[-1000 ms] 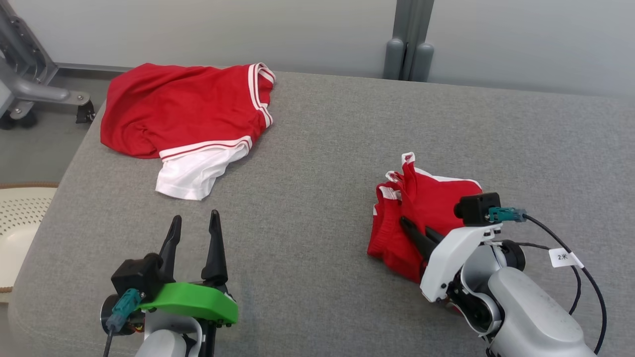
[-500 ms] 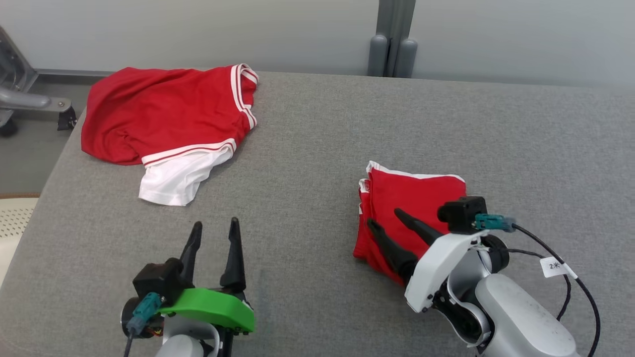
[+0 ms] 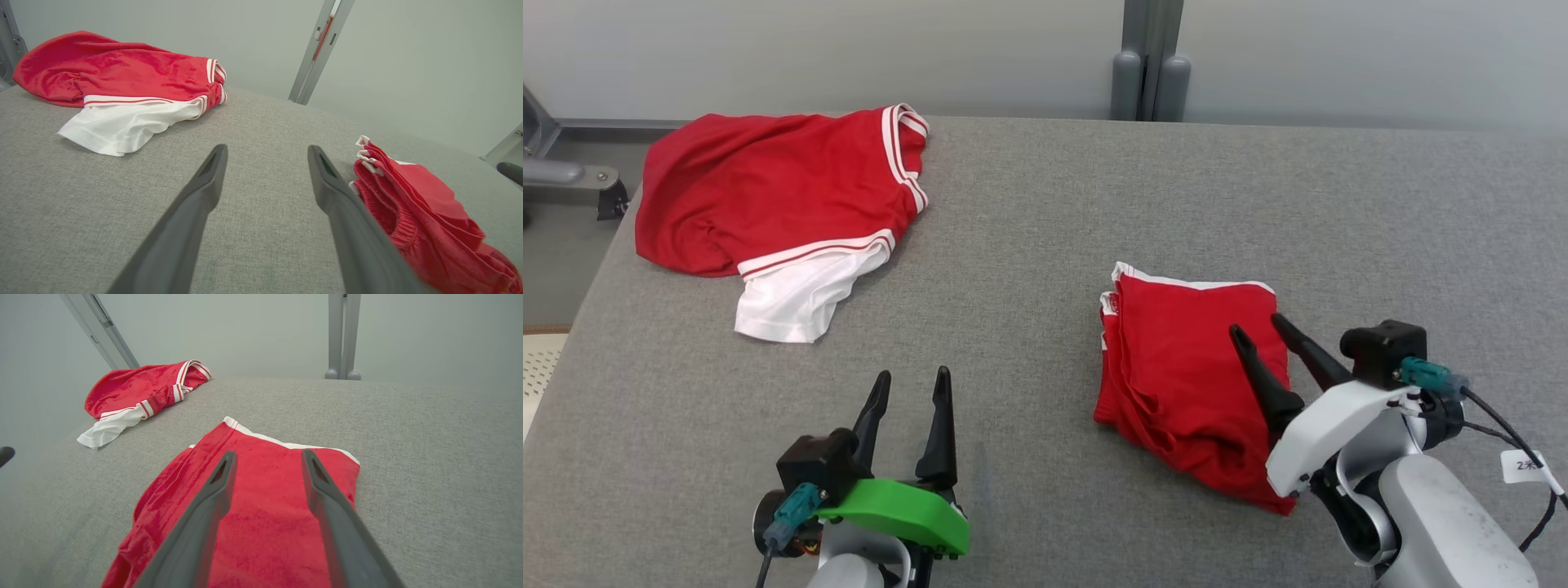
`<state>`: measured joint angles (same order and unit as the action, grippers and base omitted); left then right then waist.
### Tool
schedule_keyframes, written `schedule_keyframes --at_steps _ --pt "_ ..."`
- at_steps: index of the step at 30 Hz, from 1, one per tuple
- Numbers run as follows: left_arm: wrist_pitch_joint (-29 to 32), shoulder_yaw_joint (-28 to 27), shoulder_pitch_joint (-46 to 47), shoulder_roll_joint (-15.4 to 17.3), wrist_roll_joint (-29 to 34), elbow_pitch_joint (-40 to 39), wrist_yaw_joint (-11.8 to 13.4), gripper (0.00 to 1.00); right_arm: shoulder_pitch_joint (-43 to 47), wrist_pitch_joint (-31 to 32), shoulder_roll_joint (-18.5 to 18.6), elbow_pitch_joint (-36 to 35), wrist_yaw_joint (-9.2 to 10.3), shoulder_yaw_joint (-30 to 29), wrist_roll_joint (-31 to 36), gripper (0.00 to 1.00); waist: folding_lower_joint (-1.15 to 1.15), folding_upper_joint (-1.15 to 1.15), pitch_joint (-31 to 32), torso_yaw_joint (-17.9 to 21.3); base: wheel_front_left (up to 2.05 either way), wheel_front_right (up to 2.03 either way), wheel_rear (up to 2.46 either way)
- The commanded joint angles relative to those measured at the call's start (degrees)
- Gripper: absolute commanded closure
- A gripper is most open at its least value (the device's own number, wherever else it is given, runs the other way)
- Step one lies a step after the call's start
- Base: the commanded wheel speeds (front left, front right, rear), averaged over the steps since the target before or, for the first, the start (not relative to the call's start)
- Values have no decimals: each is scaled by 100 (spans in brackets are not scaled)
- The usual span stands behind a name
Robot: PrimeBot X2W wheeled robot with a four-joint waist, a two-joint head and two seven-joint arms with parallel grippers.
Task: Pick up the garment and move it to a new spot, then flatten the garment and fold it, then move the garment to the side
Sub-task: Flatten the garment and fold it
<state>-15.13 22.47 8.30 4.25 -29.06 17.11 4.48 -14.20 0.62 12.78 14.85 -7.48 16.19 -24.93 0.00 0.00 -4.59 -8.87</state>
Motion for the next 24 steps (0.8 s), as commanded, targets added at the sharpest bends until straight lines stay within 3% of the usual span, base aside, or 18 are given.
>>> schedule_keyframes --at_steps 1,3,17,24 --pt "-2 -32 80 2 37 4 -13 0 70 -50 -35 80 -2 59 97 78 0 0 -25 -53 0 0 0" --pt "-2 -75 85 -1 49 2 -24 0 99 -84 -86 246 -2 223 181 100 0 0 -40 -105 0 0 0" --pt "-2 -224 -26 -25 140 35 -77 0 -211 -439 -458 1440 -2 1747 -131 100 0 0 29 -334 0 0 0" --pt "-2 -280 -90 -41 174 36 -73 0 -462 -795 -477 1779 -1 2111 -169 100 0 0 125 -246 0 0 0"
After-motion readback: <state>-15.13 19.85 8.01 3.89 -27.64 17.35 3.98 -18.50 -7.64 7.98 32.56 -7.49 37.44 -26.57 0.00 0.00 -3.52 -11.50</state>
